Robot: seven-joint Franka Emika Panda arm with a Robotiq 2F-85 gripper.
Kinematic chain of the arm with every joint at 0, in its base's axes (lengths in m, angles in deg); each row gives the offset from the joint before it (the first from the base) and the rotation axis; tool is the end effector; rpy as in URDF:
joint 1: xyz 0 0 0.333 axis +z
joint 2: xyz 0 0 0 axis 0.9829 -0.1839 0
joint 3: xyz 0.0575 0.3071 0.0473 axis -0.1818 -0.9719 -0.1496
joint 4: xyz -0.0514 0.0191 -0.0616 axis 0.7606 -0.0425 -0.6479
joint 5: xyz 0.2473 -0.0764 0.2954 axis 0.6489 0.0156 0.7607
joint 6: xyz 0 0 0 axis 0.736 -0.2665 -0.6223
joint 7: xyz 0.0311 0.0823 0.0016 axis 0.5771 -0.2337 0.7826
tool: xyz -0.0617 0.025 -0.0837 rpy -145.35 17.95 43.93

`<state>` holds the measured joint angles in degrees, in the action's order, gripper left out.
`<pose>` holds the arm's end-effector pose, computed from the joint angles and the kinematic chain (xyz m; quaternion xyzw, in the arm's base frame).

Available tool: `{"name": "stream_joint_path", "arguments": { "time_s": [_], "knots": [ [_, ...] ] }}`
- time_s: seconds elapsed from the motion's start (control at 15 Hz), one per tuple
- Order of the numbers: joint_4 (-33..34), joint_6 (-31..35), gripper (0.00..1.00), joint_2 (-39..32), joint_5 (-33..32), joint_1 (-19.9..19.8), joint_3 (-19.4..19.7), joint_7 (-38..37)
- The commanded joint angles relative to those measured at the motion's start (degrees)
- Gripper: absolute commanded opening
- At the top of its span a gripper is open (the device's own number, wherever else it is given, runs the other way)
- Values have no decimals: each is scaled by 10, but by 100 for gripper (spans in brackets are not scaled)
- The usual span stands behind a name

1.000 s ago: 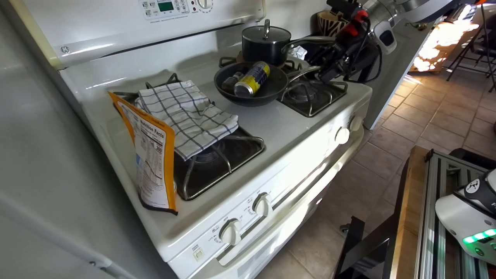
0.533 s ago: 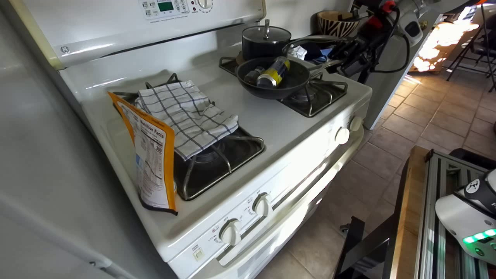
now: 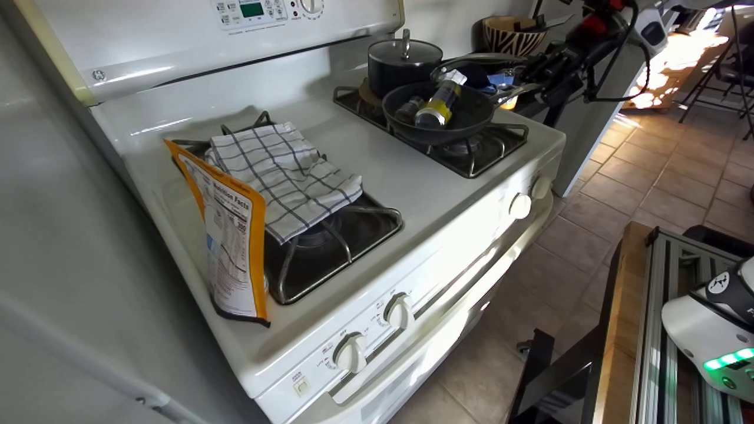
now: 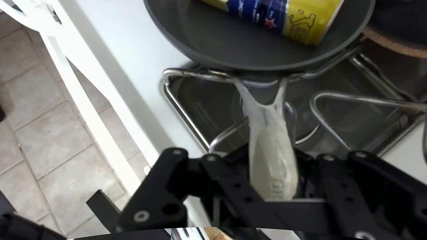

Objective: Move the pan to the front right plate on the stove.

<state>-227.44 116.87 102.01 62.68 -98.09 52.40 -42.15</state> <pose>0.3585 -0.1865 0.3655 -0.3400 0.8747 0.1362 0.3174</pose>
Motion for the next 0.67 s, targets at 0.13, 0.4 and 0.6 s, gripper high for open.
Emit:
{"name": "stream_joint_path", "arguments": {
  "time_s": [0.13,0.4,0.6],
  "knots": [
    [21,-53,0,24,-36,-17,29,13],
    [24,-53,0,18,-29,-22,43,19],
    [27,-46,0,11,-27,-25,47,19]
  ]
}}
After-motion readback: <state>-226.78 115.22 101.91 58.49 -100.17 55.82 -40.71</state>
